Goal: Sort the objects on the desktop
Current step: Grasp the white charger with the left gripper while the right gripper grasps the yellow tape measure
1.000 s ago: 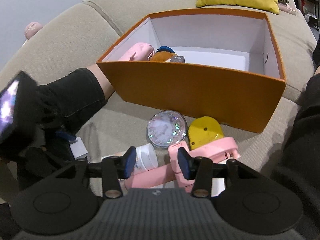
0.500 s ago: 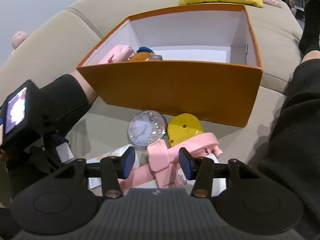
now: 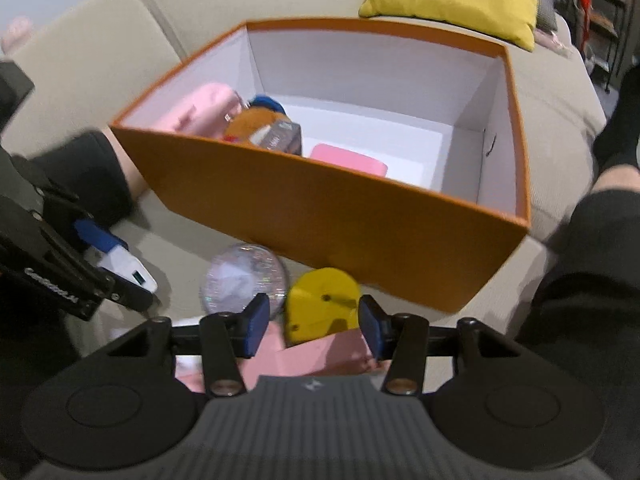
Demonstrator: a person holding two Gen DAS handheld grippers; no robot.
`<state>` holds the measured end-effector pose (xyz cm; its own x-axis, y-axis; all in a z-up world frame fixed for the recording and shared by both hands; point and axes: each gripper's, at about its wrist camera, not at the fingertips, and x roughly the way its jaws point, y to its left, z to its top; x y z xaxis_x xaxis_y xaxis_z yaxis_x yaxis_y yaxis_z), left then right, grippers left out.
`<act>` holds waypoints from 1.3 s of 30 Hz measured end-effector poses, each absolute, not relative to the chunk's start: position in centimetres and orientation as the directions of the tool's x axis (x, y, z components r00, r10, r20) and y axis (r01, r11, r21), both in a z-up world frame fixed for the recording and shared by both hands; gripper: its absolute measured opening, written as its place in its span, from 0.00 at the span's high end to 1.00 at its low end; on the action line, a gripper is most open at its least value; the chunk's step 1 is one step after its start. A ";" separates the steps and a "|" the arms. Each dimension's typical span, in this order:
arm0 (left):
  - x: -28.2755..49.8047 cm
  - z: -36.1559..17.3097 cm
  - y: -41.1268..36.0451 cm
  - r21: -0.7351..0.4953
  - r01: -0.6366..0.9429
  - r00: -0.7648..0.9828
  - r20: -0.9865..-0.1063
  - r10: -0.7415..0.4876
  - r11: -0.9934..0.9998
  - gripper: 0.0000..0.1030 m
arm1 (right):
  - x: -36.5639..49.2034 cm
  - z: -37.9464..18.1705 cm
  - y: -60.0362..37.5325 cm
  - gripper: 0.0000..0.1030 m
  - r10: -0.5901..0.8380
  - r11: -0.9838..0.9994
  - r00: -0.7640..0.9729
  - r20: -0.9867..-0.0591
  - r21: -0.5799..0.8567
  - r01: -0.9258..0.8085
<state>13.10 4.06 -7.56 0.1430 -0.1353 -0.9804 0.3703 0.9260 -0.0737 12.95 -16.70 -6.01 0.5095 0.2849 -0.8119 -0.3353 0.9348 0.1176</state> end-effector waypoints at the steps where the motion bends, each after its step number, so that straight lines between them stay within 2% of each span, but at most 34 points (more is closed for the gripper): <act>1: 13.0 -7.9 4.1 -0.078 0.367 0.144 -0.980 -0.139 0.927 0.29 | 13.3 -6.2 -16.4 0.43 0.270 0.932 0.506 -0.819 0.090 -0.351; 9: 13.6 -7.4 5.9 -0.147 0.363 0.176 -0.959 -0.222 0.920 0.30 | 15.5 -7.9 -15.1 0.41 0.219 0.893 0.423 -0.879 0.006 -0.450; 15: 12.7 -4.7 4.3 -0.018 0.599 0.230 -0.954 -0.193 0.801 0.30 | 16.6 -8.7 -15.3 0.41 0.246 0.876 0.373 -0.895 0.040 -0.481; 20: 10.1 -6.6 1.3 0.071 0.750 0.239 -0.956 -0.169 0.657 0.30 | 17.1 -9.1 -15.6 0.46 0.270 0.874 0.330 -0.905 0.087 -0.477; 24: 9.5 -8.0 0.6 0.126 0.805 0.234 -0.966 -0.115 0.579 0.30 | 17.1 -8.8 -15.4 0.47 0.279 0.871 0.316 -0.907 0.101 -0.481; 26: 9.7 -8.5 0.4 0.135 0.820 0.231 -0.967 -0.106 0.556 0.34 | 17.1 -8.9 -15.4 0.47 0.284 0.867 0.316 -0.905 0.102 -0.487; 28: 10.0 -8.7 0.4 0.101 0.823 0.201 -0.972 -0.119 0.559 0.44 | 17.3 -8.9 -15.5 0.46 0.291 0.866 0.308 -0.906 0.112 -0.488; 31: 10.3 -8.6 0.7 0.066 0.799 0.193 -0.970 -0.151 0.597 0.51 | 17.5 -8.9 -15.7 0.46 0.298 0.867 0.296 -0.908 0.128 -0.481; 36: 11.0 -8.2 2.4 -0.014 0.658 0.207 -0.958 -0.199 0.753 0.52 | 17.4 -8.8 -15.9 0.46 0.303 0.868 0.296 -0.906 0.134 -0.478; 39: 10.4 -8.2 2.7 -0.007 0.668 0.226 -0.951 -0.212 0.744 0.52 | 17.5 -8.8 -15.9 0.46 0.304 0.869 0.288 -0.908 0.140 -0.475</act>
<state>10.41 2.68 -8.23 0.2260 -0.2116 -0.9509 0.6679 0.7442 -0.0069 17.47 -15.95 -8.82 0.2876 0.3040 -0.9082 -0.4748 0.8688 0.1404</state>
